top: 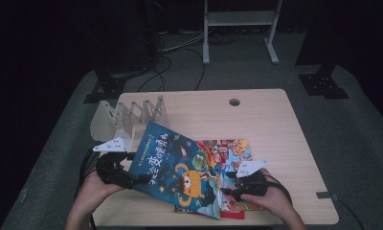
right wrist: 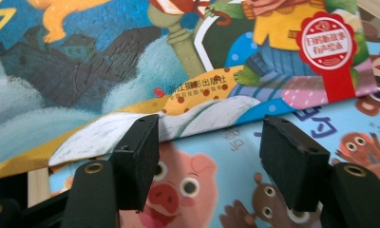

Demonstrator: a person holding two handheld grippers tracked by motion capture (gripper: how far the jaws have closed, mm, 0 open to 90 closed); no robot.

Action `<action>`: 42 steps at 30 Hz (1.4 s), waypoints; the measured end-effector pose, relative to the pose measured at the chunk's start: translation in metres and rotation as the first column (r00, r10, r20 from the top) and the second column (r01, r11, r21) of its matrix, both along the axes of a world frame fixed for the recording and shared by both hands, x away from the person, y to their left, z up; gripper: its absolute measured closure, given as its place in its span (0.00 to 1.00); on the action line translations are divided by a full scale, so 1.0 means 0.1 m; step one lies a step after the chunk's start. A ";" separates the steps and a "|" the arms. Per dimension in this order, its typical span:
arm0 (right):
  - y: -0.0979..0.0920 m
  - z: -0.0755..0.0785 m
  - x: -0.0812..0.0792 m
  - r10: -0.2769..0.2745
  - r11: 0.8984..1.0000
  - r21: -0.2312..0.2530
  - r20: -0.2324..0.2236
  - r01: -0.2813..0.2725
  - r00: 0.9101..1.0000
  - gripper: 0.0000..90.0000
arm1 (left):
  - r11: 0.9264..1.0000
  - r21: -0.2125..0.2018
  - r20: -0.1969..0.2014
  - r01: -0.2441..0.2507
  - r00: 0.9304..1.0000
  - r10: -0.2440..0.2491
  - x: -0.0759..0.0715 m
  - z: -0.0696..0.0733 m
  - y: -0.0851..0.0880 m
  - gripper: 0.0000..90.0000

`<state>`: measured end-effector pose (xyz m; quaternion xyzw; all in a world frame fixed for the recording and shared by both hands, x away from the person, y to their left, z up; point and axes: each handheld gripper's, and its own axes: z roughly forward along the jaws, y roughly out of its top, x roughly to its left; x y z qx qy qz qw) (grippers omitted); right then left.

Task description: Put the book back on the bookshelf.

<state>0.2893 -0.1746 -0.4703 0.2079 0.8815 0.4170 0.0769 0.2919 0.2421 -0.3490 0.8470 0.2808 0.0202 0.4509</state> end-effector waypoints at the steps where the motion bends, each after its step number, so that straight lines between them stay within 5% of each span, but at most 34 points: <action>1: 0.01 0.00 -0.01 0.001 1.000 0.002 -0.003 -0.001 1.000 0.42 | 1.000 0.004 0.001 0.005 1.000 -0.005 0.02 0.03 -0.01 0.07; 14: 0.19 0.01 -0.08 0.030 1.000 0.000 0.000 -0.030 1.000 0.42 | 0.994 0.088 -0.031 0.063 0.998 -0.060 0.33 0.47 -0.11 0.26; 19: 0.24 0.01 -0.09 0.026 1.000 0.001 0.002 -0.026 1.000 0.41 | 0.991 0.098 -0.025 0.092 0.996 -0.090 0.45 0.61 -0.13 0.46; 27: 0.31 0.01 -0.11 0.000 1.000 -0.006 0.013 0.000 1.000 0.40 | 0.983 0.147 -0.031 0.111 0.994 -0.108 0.61 0.81 -0.27 0.58; 35: 0.38 0.00 -0.12 -0.033 0.999 0.003 0.017 0.033 0.999 0.41 | 0.975 0.185 -0.073 0.122 0.991 -0.110 0.73 0.89 -0.42 0.63; 42: 0.40 0.00 -0.11 -0.045 0.999 0.004 0.023 0.045 0.999 0.42 | 0.977 0.171 -0.124 0.127 0.986 -0.107 0.79 0.91 -0.42 0.67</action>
